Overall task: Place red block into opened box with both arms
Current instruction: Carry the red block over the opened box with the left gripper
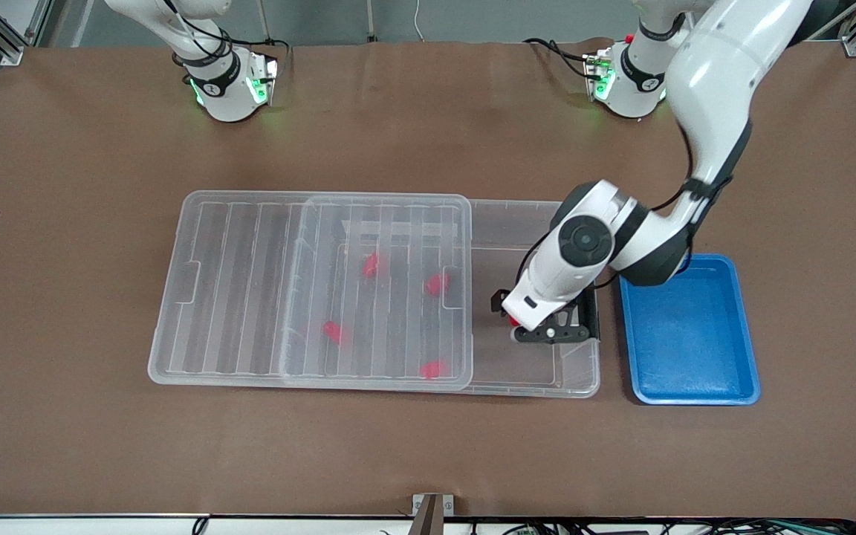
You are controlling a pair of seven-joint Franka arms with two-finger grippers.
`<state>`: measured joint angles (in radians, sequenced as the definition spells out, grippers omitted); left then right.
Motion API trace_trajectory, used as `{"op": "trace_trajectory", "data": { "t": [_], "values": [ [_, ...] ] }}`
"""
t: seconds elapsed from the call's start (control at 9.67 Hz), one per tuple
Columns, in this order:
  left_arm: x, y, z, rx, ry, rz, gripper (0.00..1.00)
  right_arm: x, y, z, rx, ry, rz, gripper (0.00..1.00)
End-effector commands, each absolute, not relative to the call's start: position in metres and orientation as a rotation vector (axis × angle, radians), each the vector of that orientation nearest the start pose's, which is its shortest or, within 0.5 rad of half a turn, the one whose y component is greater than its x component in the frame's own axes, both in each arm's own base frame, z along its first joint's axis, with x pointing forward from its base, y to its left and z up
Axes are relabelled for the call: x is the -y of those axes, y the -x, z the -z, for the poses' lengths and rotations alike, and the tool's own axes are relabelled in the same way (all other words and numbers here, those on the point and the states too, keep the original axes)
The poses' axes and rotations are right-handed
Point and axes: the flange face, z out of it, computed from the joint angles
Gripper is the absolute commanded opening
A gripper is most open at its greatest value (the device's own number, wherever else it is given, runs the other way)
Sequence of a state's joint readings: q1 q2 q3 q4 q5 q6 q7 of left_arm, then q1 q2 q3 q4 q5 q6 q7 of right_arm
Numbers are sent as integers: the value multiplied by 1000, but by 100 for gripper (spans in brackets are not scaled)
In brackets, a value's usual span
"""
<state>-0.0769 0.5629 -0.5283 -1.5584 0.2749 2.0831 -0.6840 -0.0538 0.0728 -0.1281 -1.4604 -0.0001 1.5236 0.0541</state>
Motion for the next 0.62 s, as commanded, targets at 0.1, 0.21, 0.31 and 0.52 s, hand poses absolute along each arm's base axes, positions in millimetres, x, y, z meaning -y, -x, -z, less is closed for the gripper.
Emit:
{"op": "trace_trajectory", "data": {
  "t": [0.1,0.21,0.31,0.52],
  "values": [
    [272,-594,-441,58,3123,10,100,99,-559,-642,-335,3107,10,100],
    [239,-600,-471,82,3138,43,100,97,-558,-642,-330,3117,-3,100],
    [215,-597,-498,56,3139,68,100,99,-557,-642,-332,3117,-1,100],
    [161,-586,-547,70,3169,79,100,98,-559,-641,-324,3125,-2,100]
  ]
}}
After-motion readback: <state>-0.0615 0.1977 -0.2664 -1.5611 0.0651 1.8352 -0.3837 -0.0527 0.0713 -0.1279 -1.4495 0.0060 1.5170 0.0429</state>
